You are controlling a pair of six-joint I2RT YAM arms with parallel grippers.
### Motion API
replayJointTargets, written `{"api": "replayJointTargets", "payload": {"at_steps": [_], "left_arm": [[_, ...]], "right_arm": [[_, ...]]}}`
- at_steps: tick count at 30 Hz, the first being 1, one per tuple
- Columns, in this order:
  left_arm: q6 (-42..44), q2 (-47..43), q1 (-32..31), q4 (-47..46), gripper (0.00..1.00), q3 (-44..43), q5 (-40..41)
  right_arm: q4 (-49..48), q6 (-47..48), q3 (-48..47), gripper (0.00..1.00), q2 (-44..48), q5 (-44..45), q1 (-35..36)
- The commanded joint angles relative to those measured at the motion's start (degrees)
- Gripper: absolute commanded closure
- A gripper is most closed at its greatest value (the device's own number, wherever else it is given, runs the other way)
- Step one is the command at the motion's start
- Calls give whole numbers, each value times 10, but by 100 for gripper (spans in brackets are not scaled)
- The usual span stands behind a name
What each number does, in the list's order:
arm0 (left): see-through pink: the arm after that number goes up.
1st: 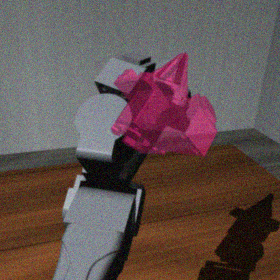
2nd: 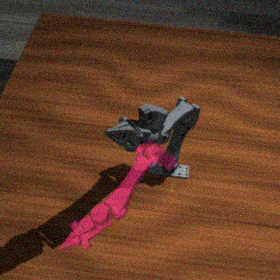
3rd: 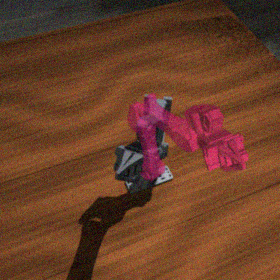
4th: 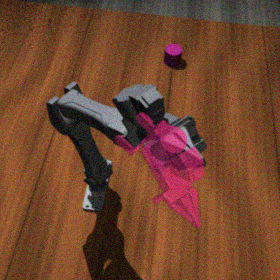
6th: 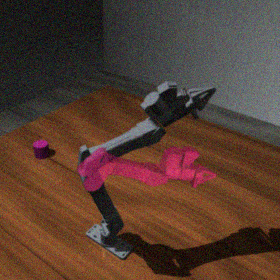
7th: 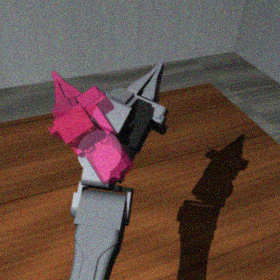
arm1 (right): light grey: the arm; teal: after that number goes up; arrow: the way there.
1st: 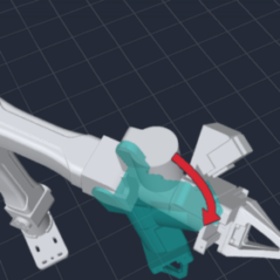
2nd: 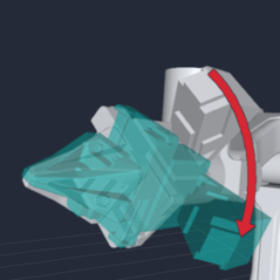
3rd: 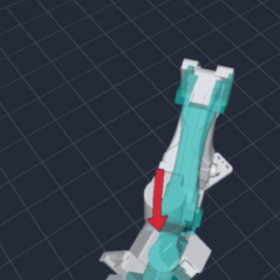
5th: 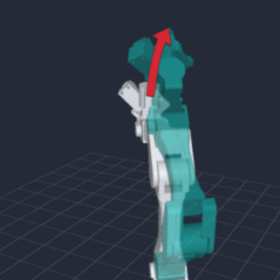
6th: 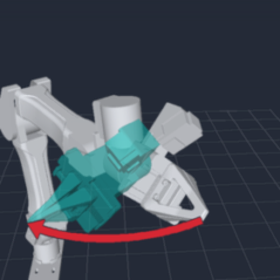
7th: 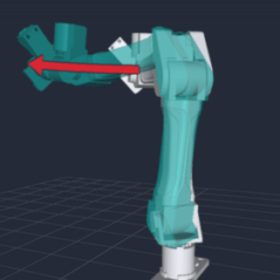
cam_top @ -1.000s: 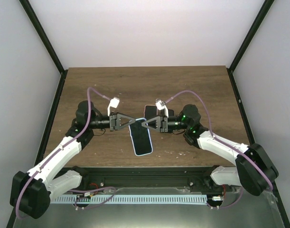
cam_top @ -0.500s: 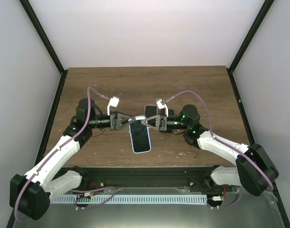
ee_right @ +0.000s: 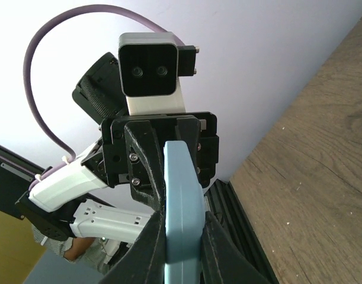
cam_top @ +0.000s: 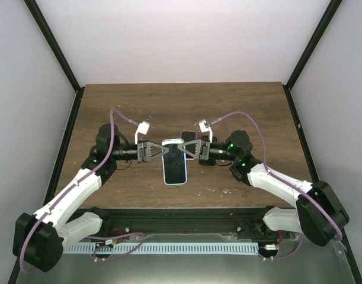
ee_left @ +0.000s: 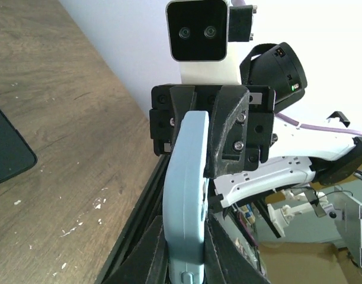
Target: Put the phone into the phone case
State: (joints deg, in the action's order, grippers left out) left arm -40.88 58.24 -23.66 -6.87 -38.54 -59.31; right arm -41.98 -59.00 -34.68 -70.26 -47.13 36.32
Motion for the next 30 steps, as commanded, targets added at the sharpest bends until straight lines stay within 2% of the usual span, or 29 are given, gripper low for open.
{"api": "replayJointTargets", "payload": {"at_steps": [1, 6, 10, 12, 17, 18, 22, 23, 24, 25, 26, 28, 30], "left_arm": [[9, 9, 1, -9, 92, 6, -6], [26, 14, 1, -2, 94, 3, -25], [31, 18, 1, -2, 94, -1, -43], [32, 19, 1, -2, 94, -1, -47], [47, 22, 1, 24, 96, -5, -34], [56, 22, 1, 40, 96, -9, -24], [81, 30, 1, 90, 96, -25, 2], [83, 34, 1, 94, 96, -28, 3], [83, 38, 1, 96, 96, -30, 1], [83, 41, 1, 98, 96, -32, -1], [81, 43, 1, 97, 96, -34, -2], [79, 44, 1, 94, 96, -35, -4], [79, 45, 1, 94, 96, -36, -2]], "right_arm": [[-6, 8, -14, 87, 14, 3, 0], [77, 40, -54, 71, 27, 3, -4], [103, 43, -78, 66, 26, 1, -5], [100, 41, -81, 69, 25, -1, -5], [113, 56, -85, 98, 28, 4, -7], [134, 72, -89, 99, 33, 17, -7], [223, 145, -112, 99, 49, 65, -8], [231, 154, -115, 97, 50, 65, -7], [237, 158, -119, 88, 49, 63, -7], [241, 159, -122, 74, 49, 59, -7], [241, 159, -124, 69, 49, 53, -7], [231, 156, -120, 71, 52, 44, -8], [222, 148, -114, 82, 56, 46, -7]]}}
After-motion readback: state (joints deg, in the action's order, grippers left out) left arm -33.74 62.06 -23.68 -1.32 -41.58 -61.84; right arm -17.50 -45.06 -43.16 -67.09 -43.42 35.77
